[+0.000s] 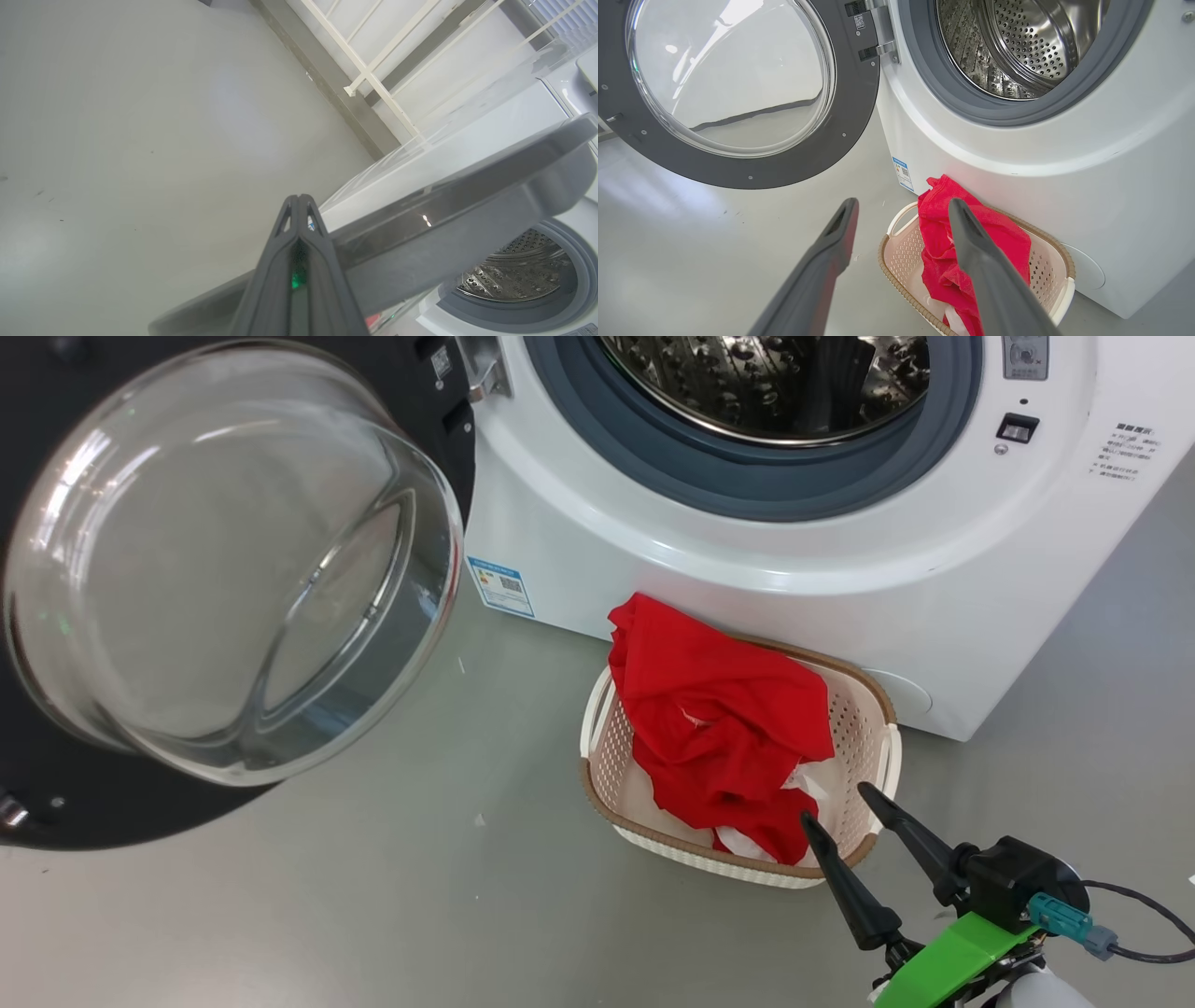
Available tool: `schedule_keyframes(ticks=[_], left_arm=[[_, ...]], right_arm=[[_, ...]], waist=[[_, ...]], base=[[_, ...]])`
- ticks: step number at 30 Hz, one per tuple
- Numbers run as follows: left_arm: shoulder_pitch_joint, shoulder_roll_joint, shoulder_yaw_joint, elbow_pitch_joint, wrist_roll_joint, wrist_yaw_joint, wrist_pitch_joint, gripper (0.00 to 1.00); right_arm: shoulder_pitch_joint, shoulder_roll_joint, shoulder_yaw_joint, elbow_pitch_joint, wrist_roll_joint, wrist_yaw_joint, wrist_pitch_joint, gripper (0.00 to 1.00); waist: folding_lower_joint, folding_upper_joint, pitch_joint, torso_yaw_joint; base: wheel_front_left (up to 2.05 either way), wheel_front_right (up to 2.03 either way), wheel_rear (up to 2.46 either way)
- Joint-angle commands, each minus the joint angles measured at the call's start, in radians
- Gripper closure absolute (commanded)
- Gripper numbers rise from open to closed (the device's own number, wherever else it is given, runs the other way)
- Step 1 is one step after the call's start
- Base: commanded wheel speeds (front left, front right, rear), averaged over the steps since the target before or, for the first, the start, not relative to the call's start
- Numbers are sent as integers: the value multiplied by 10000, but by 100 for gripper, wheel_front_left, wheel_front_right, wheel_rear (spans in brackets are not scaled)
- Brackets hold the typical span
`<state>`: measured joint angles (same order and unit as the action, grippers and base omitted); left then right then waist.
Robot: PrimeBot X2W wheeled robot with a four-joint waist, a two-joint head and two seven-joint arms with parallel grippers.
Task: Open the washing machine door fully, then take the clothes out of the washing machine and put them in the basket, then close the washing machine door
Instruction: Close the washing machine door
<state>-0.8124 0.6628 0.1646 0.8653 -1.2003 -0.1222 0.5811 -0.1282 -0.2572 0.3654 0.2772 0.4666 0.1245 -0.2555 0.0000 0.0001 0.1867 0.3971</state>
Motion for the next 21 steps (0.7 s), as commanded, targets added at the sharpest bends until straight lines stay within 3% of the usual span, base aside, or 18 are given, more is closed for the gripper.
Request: schedule_keyframes(ticks=[1, 9, 21], left_arm=[[137, 220, -96, -534, -202, -84, 422, 100], [793, 320, -537, -1837, -1063, -84, 1646, 100], [1828, 793, -977, -4104, -2262, -84, 2647, 100]], right_arm=[[-100, -13, 107, -237, 23, 62, -63, 0], [2, 117, 12, -208, 3, 62, -63, 0], [253, 329, -100, -205, 38, 62, -63, 0]], waist=[[0, -1, -50, 26], [0, -1, -276, 105], [0, -1, -805, -49]], base=[[0, 0, 0], [0, 0, 0], [0, 0, 0]])
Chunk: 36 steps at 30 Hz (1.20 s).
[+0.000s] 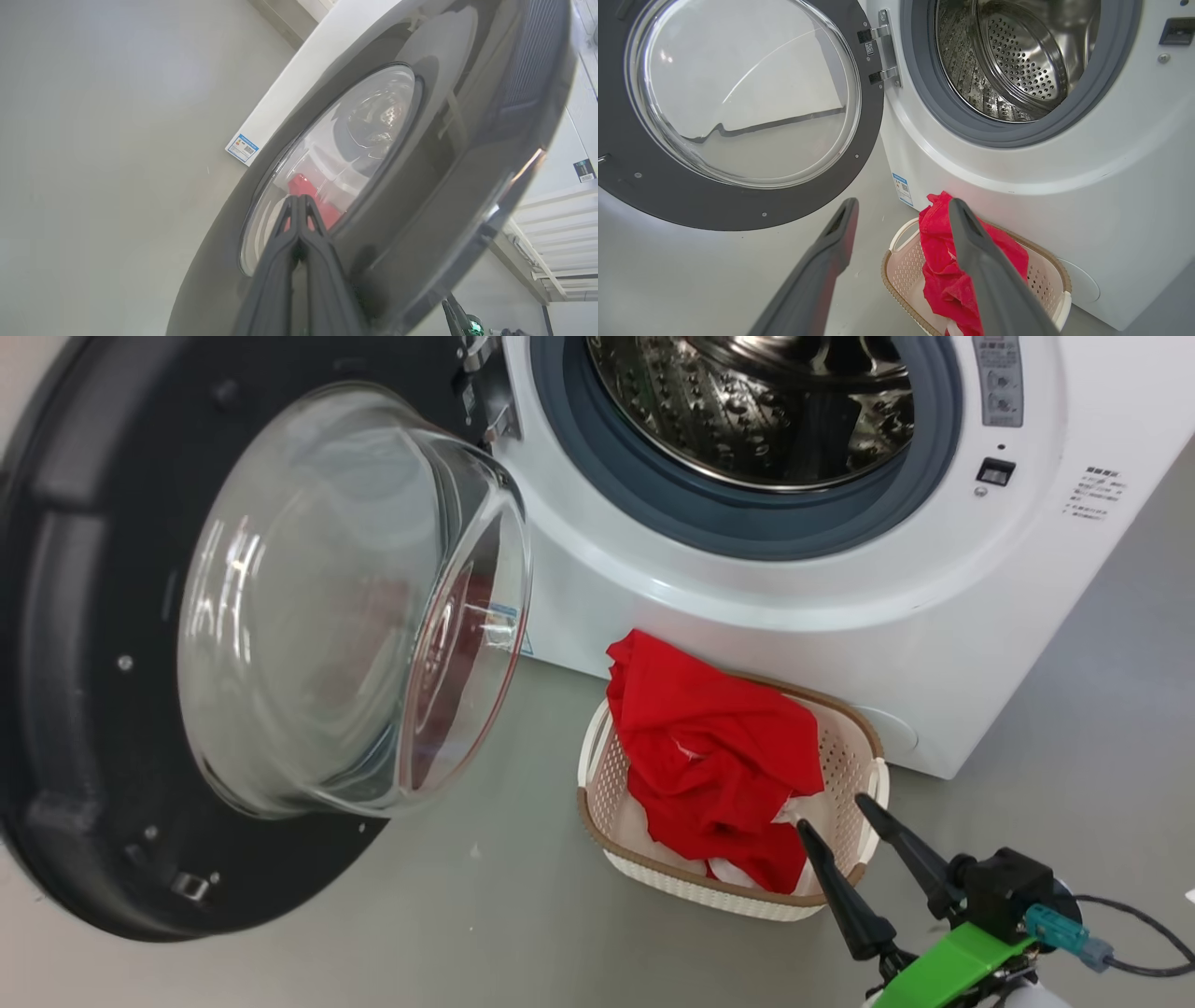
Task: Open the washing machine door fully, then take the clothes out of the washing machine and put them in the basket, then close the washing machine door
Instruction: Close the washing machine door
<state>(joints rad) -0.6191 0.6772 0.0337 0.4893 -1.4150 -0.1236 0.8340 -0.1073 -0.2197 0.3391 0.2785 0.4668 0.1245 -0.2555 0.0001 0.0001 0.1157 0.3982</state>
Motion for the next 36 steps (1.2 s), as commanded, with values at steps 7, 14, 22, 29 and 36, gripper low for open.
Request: schedule_keyframes(ticks=[7, 14, 22, 29, 36], left_arm=[[520, 690, 57, -2156, -836, -71, 626, 100], [949, 364, -465, -3764, -977, -71, 574, 100], [940, -205, -1125, -5062, -1013, -71, 192, 100], [506, -906, -2049, -5475, -209, -71, -987, 100], [-247, -1520, -3061, -4938, 453, -71, -2270, 100]], right_arm=[[268, 11, -25, -259, 18, 62, -63, 0], [358, 71, -221, -292, -6, 62, -63, 0], [436, 77, -423, -335, -45, 62, -63, 0], [513, 115, -673, -422, -67, 62, -63, 0], [513, 182, -820, -476, -102, 62, -63, 0]], waist=[[-1, -1, -292, -255], [-1, -1, -409, -582], [-1, -1, -528, -1230], [-1, -1, -458, -1980], [-1, -1, -333, -2604]], base=[[0, 0, 0], [0, 0, 0], [0, 0, 0], [0, 0, 0], [0, 0, 0]])
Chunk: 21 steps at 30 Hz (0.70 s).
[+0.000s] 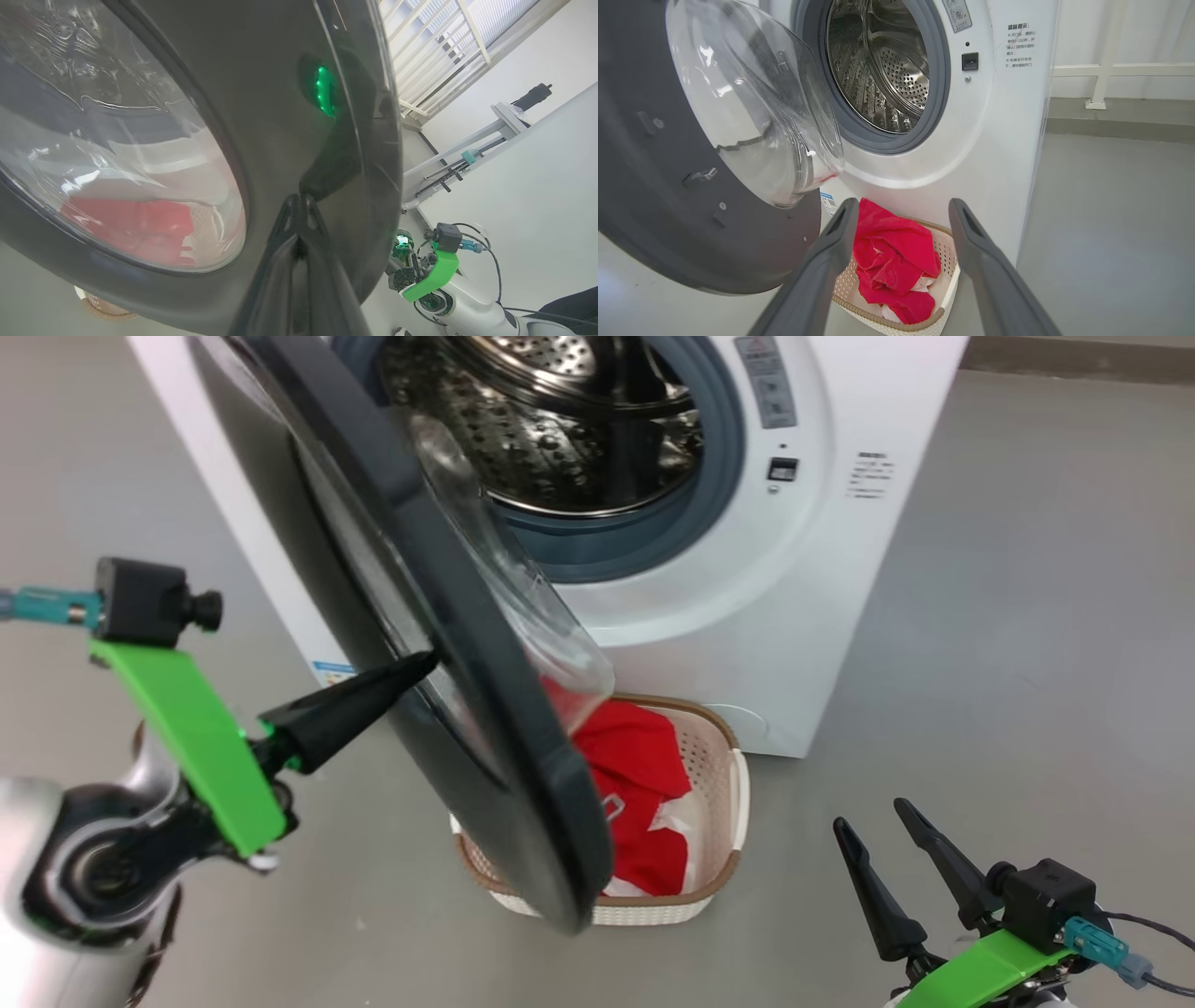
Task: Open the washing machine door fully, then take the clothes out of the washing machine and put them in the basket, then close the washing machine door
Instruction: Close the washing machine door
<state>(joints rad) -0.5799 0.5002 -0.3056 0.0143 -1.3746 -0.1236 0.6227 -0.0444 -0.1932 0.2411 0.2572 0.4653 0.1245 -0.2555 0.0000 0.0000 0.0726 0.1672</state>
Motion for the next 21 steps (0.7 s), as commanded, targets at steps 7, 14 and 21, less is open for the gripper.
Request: schedule_keyframes(ticks=[7, 14, 21], left_arm=[[-1522, 15, -285, 507, 172, -71, -1062, 100], [-2398, -56, -570, 1252, 106, -71, -1872, 100], [-3078, -111, -809, 1934, 78, -71, -2477, 100]], right_arm=[[-358, 63, 75, -356, -103, 62, -63, 0], [-693, 265, -15, -428, -108, 62, -63, 0], [-906, 392, -6, -421, -88, 62, -63, 0]], waist=[[0, 0, 469, -948], [0, 0, 1077, -1648], [0, 0, 1384, -2166]], base=[[0, 0, 0], [0, 0, 0], [0, 0, 0]])
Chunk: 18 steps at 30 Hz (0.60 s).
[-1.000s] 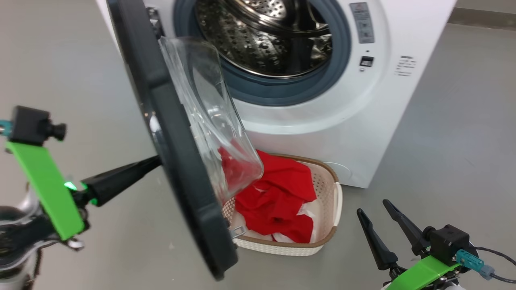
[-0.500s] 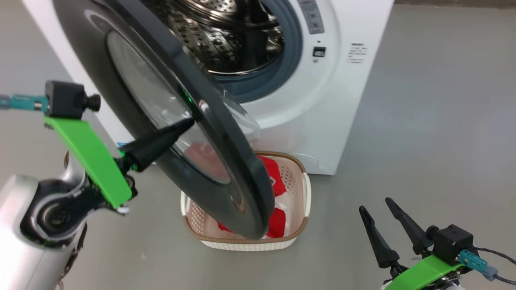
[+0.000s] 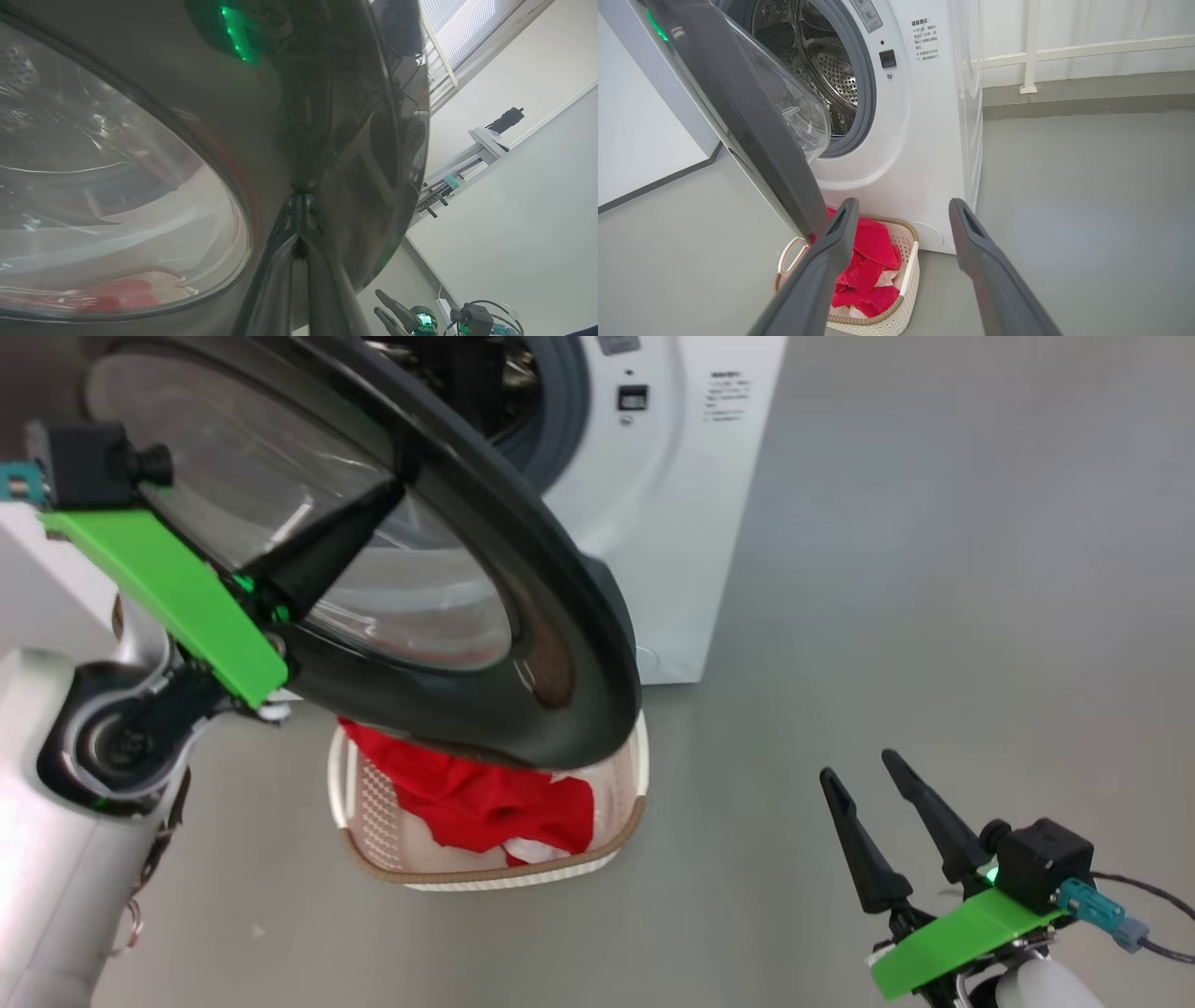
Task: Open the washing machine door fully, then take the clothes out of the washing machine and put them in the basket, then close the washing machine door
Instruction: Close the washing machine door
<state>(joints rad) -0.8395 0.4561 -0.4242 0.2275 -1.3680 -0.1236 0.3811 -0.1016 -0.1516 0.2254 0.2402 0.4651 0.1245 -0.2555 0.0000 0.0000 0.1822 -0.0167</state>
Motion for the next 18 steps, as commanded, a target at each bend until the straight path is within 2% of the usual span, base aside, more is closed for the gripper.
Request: schedule_keyframes(ticks=[1, 9, 18], left_arm=[[-588, 324, 332, -91, 14, -71, -161, 100], [-1312, 264, 39, 906, 45, -71, -1210, 100], [-2177, 541, -133, 1992, -36, -71, -2132, 100]], right_arm=[[-369, -4, 145, -250, -80, 62, -63, 0], [-537, 107, 151, -217, -61, 62, -63, 0], [-731, 253, 138, -262, -44, 62, -63, 0]], waist=[[0, 0, 325, -405], [0, 0, 432, -983], [0, 0, 757, -1536]], base=[[0, 0, 0], [0, 0, 0], [0, 0, 0]])
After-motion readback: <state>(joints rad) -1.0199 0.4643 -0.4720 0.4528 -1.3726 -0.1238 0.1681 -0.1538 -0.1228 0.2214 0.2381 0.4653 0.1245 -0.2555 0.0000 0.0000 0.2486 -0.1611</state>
